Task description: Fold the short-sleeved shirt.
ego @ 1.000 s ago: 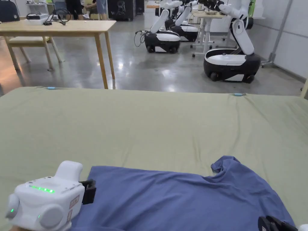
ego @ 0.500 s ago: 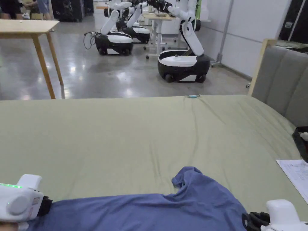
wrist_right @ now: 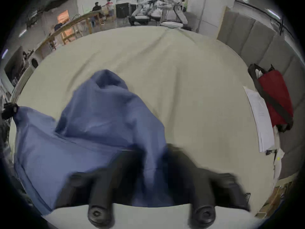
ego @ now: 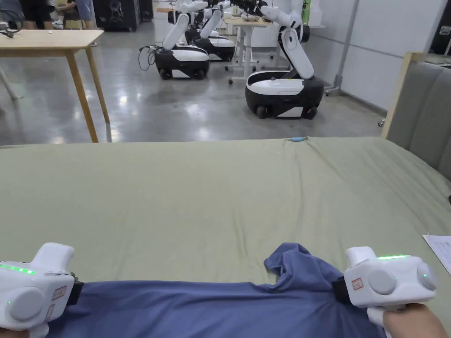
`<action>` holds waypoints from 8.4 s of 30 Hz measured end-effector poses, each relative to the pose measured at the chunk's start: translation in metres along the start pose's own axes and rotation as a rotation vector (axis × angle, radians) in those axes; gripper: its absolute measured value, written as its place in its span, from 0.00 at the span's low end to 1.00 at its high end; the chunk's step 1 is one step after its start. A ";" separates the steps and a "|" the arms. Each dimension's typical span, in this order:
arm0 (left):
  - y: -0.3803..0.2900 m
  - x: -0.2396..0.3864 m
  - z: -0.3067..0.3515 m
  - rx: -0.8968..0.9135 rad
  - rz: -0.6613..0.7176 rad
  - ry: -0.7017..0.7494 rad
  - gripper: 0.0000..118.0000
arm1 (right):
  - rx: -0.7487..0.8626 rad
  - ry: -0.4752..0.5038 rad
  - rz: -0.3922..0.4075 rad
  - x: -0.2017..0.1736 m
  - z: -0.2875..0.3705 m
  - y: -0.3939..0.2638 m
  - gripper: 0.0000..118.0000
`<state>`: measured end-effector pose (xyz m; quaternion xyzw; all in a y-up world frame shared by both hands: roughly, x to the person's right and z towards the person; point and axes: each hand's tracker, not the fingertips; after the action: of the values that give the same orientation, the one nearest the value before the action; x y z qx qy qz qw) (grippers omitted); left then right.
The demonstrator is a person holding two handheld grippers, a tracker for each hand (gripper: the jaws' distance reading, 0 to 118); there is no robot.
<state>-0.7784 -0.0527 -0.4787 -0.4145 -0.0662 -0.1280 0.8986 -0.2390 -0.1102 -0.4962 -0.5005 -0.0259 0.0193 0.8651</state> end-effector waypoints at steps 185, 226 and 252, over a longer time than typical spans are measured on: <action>-0.138 0.255 0.158 0.332 0.090 -0.549 0.86 | 0.609 0.228 0.022 -0.072 0.277 -0.326 0.08; -0.216 0.133 0.028 0.103 0.898 -1.060 0.92 | 0.247 0.542 -0.183 -0.110 0.146 -0.262 0.08; -0.278 -0.337 0.130 -0.032 0.588 -0.071 0.19 | 0.304 0.536 0.102 -0.237 0.192 -0.269 0.08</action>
<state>-1.1819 -0.0677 -0.2681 -0.4340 0.0272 0.1512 0.8877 -0.4862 -0.0919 -0.1735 -0.3533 0.2315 -0.0665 0.9040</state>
